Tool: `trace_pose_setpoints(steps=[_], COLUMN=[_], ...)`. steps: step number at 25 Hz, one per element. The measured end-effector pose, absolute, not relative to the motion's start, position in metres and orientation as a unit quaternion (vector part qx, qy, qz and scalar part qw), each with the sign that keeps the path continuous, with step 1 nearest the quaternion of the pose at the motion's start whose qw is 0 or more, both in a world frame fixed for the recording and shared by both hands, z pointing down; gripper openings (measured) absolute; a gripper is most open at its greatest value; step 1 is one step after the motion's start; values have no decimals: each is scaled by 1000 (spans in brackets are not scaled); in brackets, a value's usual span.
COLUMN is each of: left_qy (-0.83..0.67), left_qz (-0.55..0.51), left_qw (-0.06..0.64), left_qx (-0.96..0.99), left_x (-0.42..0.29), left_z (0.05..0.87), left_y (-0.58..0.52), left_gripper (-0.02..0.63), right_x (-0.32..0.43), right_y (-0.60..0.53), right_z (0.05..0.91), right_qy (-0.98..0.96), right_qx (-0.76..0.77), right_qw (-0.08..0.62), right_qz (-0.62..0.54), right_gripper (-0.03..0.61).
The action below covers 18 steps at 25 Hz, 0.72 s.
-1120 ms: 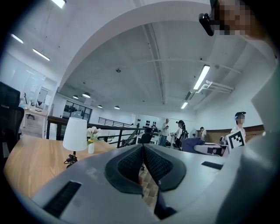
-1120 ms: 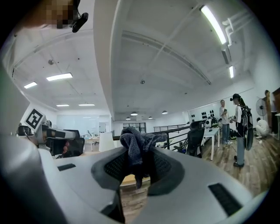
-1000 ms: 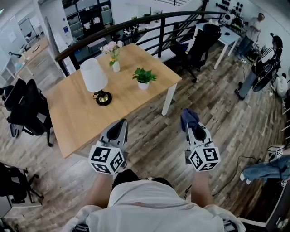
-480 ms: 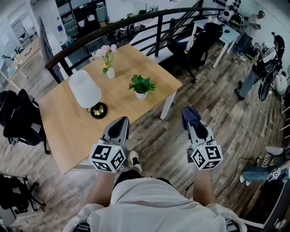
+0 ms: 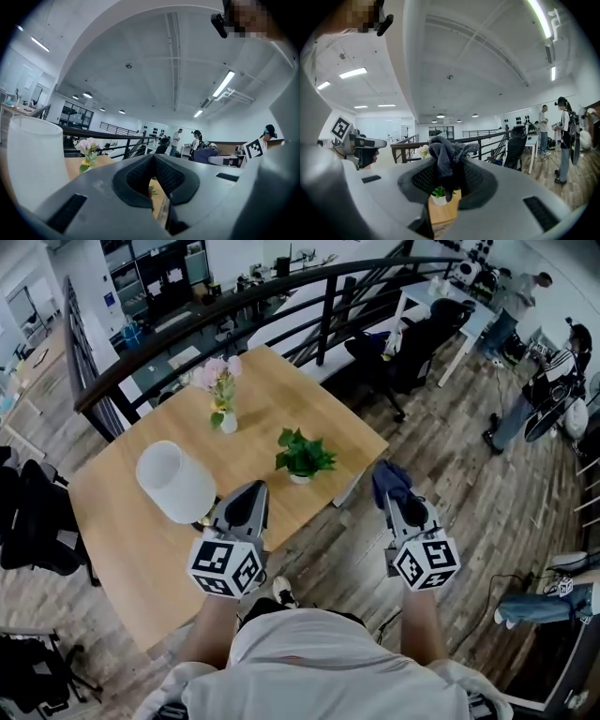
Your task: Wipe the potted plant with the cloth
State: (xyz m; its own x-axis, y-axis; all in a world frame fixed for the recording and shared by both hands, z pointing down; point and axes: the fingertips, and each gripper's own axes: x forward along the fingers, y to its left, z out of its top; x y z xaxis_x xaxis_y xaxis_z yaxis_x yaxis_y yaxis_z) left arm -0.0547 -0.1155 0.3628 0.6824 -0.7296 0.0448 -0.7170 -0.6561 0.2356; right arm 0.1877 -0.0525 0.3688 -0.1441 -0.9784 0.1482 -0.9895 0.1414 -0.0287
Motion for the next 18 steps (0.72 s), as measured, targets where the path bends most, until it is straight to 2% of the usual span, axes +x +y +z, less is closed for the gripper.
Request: trace_pose_setpoints(steps=[11,18], left_qy=[-384,-411], left_qz=[-7,6], left_qw=[150,185], left_qx=[911,892], left_x=[-45,-31], left_z=[398,421], left_y=[-181,-219], left_gripper=[17,17], right_x=[172,188], right_y=[-133,-184], right_z=[391,412], right_qy=[-763,-786], right_qx=[636,601], right_qw=[79,88], right_qz=[83,113], right_gripper=[149,149])
